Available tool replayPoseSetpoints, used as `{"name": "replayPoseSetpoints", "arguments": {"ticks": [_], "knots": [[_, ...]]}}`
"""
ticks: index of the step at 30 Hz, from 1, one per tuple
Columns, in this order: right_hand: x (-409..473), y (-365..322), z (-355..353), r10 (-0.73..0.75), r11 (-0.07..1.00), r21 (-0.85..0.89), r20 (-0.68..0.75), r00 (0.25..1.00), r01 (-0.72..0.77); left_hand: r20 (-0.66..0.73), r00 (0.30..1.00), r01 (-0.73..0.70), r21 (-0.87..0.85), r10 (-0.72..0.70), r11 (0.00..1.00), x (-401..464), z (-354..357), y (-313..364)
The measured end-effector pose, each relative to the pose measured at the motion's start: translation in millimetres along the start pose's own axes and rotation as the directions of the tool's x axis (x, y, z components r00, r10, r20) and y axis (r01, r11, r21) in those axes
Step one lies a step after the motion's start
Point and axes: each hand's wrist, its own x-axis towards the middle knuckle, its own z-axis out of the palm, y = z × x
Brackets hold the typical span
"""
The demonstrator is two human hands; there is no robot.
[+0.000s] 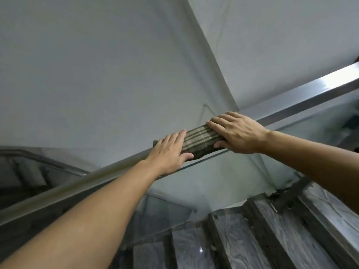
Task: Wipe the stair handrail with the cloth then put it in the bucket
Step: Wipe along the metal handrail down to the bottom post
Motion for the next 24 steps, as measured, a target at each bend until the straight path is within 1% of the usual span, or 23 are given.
{"name": "replayPoseSetpoints", "arguments": {"ticks": [5,11,19,24], "knots": [[30,-51,2,-0.022,1.0,-0.021,-0.008,1.0,0.022,0.035,0.997,0.062,0.017,-0.062,0.998,-37,1,-42],[70,-117,1,-0.072,0.997,-0.008,0.019,0.997,0.072,0.051,0.991,0.127,-0.007,-0.127,0.992,-83,6,-105],[134,-233,-1,-0.092,0.996,0.001,0.066,0.994,0.093,0.1,0.963,0.253,-0.026,-0.249,0.967,-155,15,-203],[174,-306,-3,-0.119,0.993,0.001,0.058,0.991,0.119,0.144,0.953,0.273,-0.036,-0.266,0.961,-200,20,-271]]}}
